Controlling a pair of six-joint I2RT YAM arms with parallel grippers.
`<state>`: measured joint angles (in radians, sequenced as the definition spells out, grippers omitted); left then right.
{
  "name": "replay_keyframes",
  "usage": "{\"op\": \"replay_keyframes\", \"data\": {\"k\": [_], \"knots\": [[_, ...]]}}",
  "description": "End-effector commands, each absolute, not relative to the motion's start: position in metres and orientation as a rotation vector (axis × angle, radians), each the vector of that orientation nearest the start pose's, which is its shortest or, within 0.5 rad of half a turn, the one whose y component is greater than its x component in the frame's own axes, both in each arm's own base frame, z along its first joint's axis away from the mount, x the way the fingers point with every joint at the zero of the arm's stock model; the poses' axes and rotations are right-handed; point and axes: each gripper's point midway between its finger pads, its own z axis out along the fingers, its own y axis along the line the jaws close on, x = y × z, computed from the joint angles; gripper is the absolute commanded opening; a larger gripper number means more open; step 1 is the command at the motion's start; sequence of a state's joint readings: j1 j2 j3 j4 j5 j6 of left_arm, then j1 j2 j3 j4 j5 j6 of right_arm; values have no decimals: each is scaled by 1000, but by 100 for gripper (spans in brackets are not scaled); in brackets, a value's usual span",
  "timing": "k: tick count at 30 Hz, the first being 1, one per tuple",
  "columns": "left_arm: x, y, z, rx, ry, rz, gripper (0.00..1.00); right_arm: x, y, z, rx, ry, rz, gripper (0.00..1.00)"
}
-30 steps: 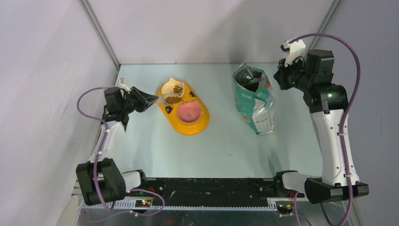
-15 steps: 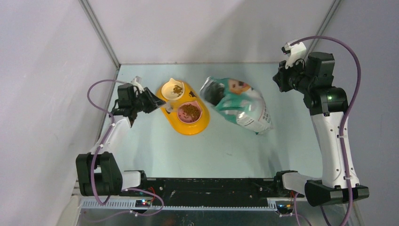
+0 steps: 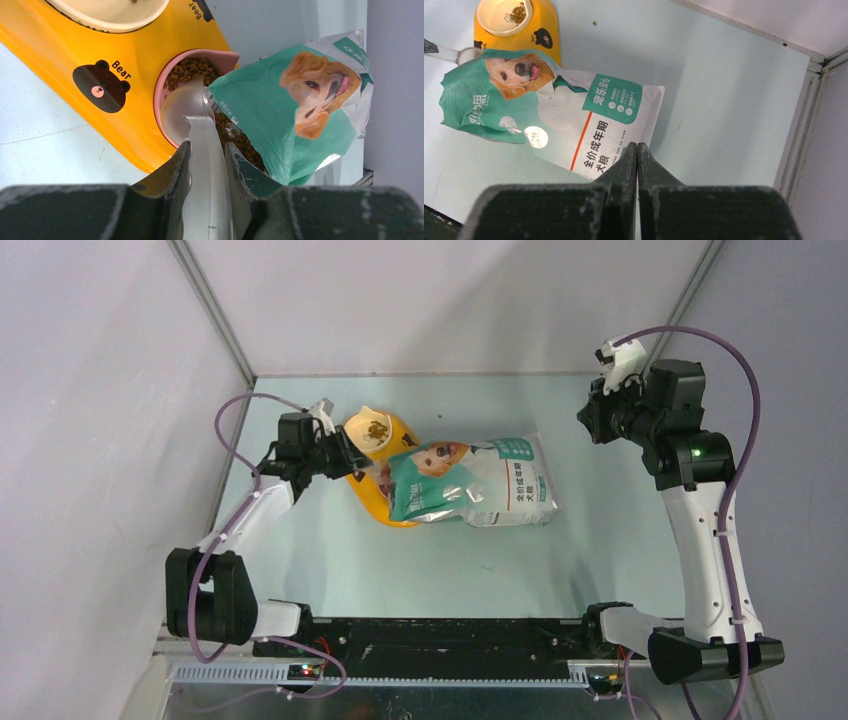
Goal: Serve the pet food
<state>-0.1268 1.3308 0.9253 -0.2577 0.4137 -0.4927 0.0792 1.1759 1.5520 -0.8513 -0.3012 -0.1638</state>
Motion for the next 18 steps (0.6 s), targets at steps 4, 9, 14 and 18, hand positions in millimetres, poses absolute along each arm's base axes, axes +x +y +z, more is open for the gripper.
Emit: {"op": "replay_keyframes", "data": {"k": [4, 9, 14, 18], "knots": [[350, -134, 178, -107, 2240, -749, 0, 314, 73, 363, -414, 1951, 286, 0], [344, -133, 186, -13, 2235, -664, 0, 313, 86, 358, -472, 1969, 313, 11], [340, -138, 189, 145, 2261, -479, 0, 312, 124, 343, -625, 1993, 312, 34], [342, -128, 199, 177, 2237, -363, 0, 309, 173, 335, -800, 1987, 311, 47]]}}
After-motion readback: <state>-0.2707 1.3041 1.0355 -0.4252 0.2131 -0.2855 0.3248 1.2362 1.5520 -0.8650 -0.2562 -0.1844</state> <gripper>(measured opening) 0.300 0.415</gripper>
